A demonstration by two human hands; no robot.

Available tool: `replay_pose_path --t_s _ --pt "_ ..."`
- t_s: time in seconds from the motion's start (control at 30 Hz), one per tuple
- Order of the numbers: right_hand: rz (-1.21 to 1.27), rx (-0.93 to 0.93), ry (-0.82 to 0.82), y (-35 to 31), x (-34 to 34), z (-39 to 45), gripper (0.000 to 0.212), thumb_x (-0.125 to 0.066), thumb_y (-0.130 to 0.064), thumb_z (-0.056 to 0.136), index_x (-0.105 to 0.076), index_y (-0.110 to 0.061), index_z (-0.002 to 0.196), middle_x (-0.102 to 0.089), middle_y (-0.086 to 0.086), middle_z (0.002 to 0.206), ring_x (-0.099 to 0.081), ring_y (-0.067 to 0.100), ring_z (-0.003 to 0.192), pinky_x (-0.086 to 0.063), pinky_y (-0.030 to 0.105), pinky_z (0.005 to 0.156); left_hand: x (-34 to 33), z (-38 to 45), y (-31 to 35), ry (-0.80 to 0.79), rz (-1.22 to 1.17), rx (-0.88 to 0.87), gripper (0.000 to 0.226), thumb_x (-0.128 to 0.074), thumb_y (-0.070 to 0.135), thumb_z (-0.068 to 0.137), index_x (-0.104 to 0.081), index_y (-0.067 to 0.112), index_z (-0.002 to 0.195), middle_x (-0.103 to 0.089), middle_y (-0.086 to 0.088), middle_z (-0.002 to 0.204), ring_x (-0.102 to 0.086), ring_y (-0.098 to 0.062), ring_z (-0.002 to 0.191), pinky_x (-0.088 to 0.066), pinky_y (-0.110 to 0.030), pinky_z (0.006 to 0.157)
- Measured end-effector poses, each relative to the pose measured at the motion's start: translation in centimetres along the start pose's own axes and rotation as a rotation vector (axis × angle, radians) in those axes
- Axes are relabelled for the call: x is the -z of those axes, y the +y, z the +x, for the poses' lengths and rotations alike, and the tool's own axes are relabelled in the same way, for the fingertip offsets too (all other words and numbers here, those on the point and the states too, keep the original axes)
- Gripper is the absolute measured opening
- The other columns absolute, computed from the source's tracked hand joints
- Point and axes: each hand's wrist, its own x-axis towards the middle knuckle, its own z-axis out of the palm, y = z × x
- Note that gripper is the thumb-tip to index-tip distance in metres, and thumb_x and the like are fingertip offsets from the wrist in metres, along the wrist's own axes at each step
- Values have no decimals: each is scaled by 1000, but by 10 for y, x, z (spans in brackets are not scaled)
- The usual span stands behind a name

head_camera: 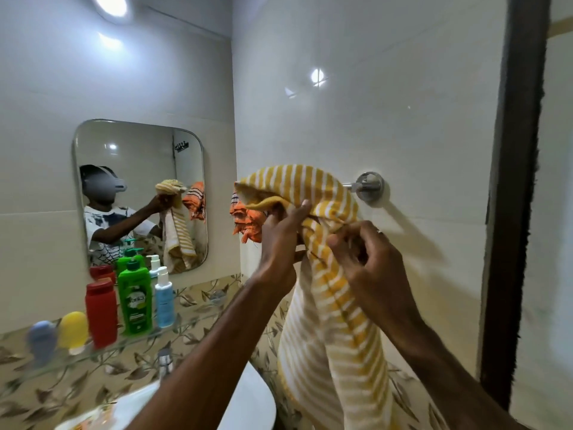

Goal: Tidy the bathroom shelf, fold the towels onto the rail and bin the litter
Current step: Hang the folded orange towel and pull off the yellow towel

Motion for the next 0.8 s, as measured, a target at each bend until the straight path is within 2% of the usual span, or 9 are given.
replay_pose_path --t_s 0.1,0.23,0.3,0.37,0.4,0.47,0.6,0.67,0.8 --pt "31 -34 -42 0 5 -13 27 -71 -45 88 -60 -30 108 -61 -15 82 -59 -1 75 -44 12 66 11 -24 7 31 -32 -39 29 -74 31 88 -66 41 114 -76 -1 111 -75 -28 93 -57 -36 58" --pt "194 -175 -96 -14 8 -40 47 -74 -60 70 -61 -31 105 -62 -12 80 -61 -3 74 -47 10 63 26 -61 19 53 0 -67 28 -69 28 92 -66 45 115 -77 5 107 -76 -26 89 -58 -36 62" --pt "314 -244 -131 -23 11 -56 40 -73 -60 71 -63 -34 101 -68 -14 93 -65 0 84 -56 21 72 33 -84 27 58 21 -63 27 -67 30 94 -65 47 115 -76 6 109 -76 -22 89 -60 -36 63" --pt "435 -305 -178 -32 14 -73 30 -71 -55 77 -66 -35 100 -70 -12 101 -68 7 93 -60 42 83 39 -106 35 88 34 -43 30 -66 33 94 -63 48 120 -76 6 110 -76 -20 89 -60 -36 64" --pt "470 -333 -196 -37 16 -80 27 -70 -53 80 -68 -37 101 -70 -10 105 -68 10 97 -59 46 87 41 -115 39 106 43 -36 34 -67 33 94 -61 46 125 -75 5 111 -76 -21 90 -61 -38 65" --pt "420 -353 -197 -52 19 -99 28 -69 -52 83 -68 -40 108 -64 -7 113 -66 13 103 -59 42 89 43 -135 45 149 57 -26 40 -67 32 94 -57 42 132 -75 2 112 -76 -23 91 -62 -41 68" --pt "123 -87 33 -85 27 -150 10 -68 -36 92 -62 -36 100 -56 -14 96 -58 3 88 -53 29 71 44 -172 53 213 41 -20 38 -66 23 95 -56 39 127 -77 0 102 -77 -24 85 -62 -43 66" --pt "180 8 -49 -102 33 -174 6 -64 -39 93 -61 -36 97 -62 -18 84 -63 3 76 -55 26 63 42 -188 56 250 41 1 42 -68 21 93 -53 42 126 -76 0 103 -77 -24 86 -63 -45 68" --pt "152 40 -220 -124 46 -210 36 -57 -69 87 -64 -34 89 -63 -20 68 -65 -1 64 -55 20 56 35 -217 60 351 18 48 54 -71 16 91 -49 29 137 -72 -8 110 -74 -29 92 -63 -44 72"
